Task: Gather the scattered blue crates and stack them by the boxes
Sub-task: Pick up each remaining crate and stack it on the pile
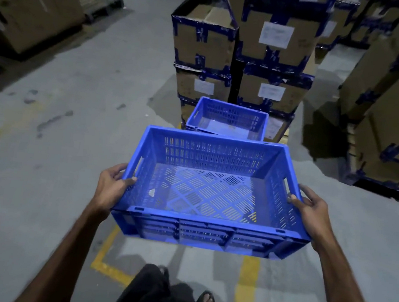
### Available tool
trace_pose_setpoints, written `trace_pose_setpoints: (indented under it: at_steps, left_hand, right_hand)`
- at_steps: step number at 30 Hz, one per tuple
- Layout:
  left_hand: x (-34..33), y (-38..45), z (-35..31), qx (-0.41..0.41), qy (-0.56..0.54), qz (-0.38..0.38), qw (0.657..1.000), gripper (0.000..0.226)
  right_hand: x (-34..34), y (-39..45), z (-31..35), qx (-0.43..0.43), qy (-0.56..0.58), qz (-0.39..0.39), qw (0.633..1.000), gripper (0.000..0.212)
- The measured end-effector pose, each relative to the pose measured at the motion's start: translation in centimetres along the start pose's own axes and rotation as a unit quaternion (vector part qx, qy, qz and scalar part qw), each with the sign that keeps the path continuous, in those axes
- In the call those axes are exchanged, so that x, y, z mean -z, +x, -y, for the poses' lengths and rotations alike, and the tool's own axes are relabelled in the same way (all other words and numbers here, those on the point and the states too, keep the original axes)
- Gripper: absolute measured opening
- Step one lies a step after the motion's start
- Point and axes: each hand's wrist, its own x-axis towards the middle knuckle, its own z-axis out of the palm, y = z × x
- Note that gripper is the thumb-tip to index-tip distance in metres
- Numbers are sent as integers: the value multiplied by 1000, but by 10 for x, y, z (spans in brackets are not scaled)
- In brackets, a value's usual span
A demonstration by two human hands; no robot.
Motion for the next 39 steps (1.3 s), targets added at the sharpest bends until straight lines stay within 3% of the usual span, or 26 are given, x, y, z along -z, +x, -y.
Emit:
trace_pose_setpoints:
  at_steps: [21,32,39]
  left_hand:
    - [-69,335,-66,-22,45,124,991,34]
    - [-133,429,-78,12,90,142,986,32]
    - [-192,485,-109,15,112,112,987,34]
  right_hand:
    - [-128,193,56,-2,3,-118,993,36]
    - [-143,305,52,-38,8,-119,992,30]
    - [-131,407,69,-55,13,-104,993,40]
